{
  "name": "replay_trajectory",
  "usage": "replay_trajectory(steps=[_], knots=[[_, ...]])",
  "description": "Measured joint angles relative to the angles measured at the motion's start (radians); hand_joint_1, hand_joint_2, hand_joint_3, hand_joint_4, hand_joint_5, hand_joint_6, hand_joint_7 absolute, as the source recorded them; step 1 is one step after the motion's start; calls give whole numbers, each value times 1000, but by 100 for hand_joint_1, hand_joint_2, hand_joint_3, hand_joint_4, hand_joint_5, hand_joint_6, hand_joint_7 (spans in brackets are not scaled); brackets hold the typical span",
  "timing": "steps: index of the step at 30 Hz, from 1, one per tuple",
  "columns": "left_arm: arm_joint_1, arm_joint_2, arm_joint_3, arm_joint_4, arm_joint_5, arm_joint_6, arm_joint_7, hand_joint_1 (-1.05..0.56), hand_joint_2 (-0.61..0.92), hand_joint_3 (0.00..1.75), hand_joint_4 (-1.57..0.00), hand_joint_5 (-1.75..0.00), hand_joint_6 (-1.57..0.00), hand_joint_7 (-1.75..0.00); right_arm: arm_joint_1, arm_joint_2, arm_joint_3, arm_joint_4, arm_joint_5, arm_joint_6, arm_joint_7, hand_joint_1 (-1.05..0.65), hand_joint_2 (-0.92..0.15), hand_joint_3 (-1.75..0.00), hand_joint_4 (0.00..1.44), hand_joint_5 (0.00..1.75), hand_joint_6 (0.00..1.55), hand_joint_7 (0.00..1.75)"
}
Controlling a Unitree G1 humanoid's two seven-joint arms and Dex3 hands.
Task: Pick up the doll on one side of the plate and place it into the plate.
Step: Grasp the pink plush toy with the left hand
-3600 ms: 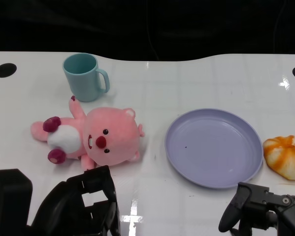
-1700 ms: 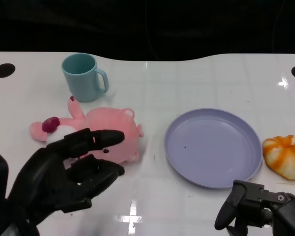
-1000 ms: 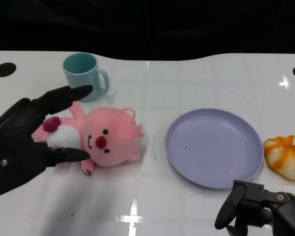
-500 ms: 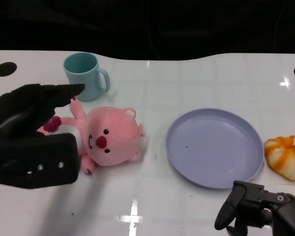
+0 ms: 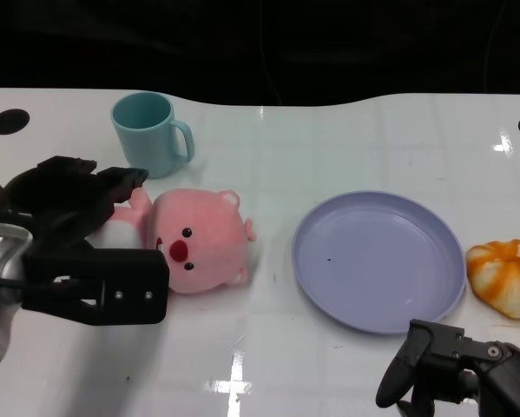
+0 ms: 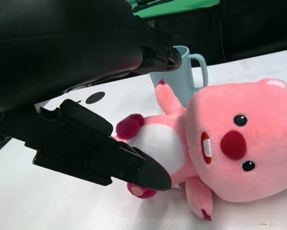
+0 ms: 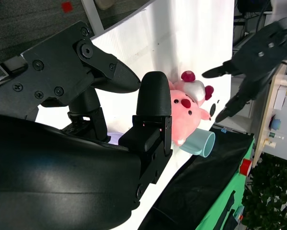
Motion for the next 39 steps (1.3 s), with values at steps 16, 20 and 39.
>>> replay_trajectory(steps=[16,20,39], knots=[[-216,-148,-135,426,61,8,42,-71,92,3,-3,-16,-16,-1,24,-1,1,-26,-4,0,-3,-23,-53,-110,67,171,61,138],[-295,-196,-161,567,44,8,26,-69,92,3,-5,-15,-18,-1,33,-2,0,-38,-5,0,-4,-23,-53,-110,67,171,61,138],[-455,-325,-217,987,-14,-93,141,-35,92,6,-75,-113,-104,-5,52,-1,1,-82,-4,35,-6,-23,-52,-111,66,172,61,140]])
